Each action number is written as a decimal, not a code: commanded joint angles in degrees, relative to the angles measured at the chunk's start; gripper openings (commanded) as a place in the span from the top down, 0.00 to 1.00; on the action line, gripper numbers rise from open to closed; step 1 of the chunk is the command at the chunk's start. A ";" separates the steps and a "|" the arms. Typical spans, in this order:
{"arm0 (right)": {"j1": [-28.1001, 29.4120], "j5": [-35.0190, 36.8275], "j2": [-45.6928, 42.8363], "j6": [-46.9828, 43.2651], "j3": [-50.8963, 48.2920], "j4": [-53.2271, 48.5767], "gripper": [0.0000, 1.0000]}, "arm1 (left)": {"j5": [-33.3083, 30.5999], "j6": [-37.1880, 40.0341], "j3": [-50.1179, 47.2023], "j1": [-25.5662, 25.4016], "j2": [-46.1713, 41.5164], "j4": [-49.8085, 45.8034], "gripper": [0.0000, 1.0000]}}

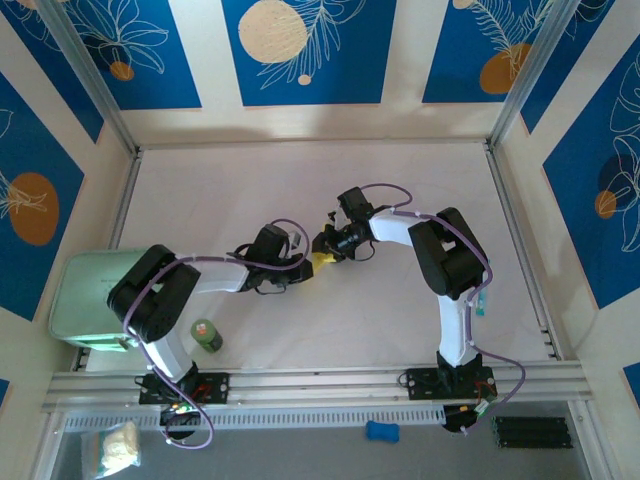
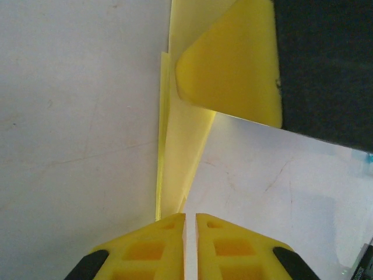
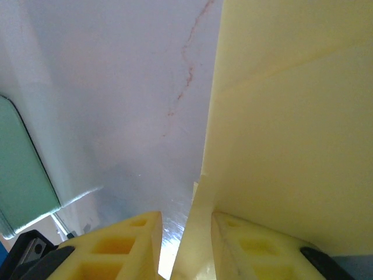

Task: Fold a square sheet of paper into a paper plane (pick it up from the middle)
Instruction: Fold the wing for the fifth time at the center of the table.

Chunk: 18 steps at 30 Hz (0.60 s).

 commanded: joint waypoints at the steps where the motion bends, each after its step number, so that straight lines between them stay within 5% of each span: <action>1: -0.47 -1.04 1.14 0.51 -1.03 -0.52 0.70 | 0.64 0.67 1.03 -0.09 0.88 -0.65 0.87; 18: -2.62 -1.16 -3.15 -2.61 1.77 -1.90 0.69 | 0.60 0.80 1.12 -0.13 1.03 -0.93 0.87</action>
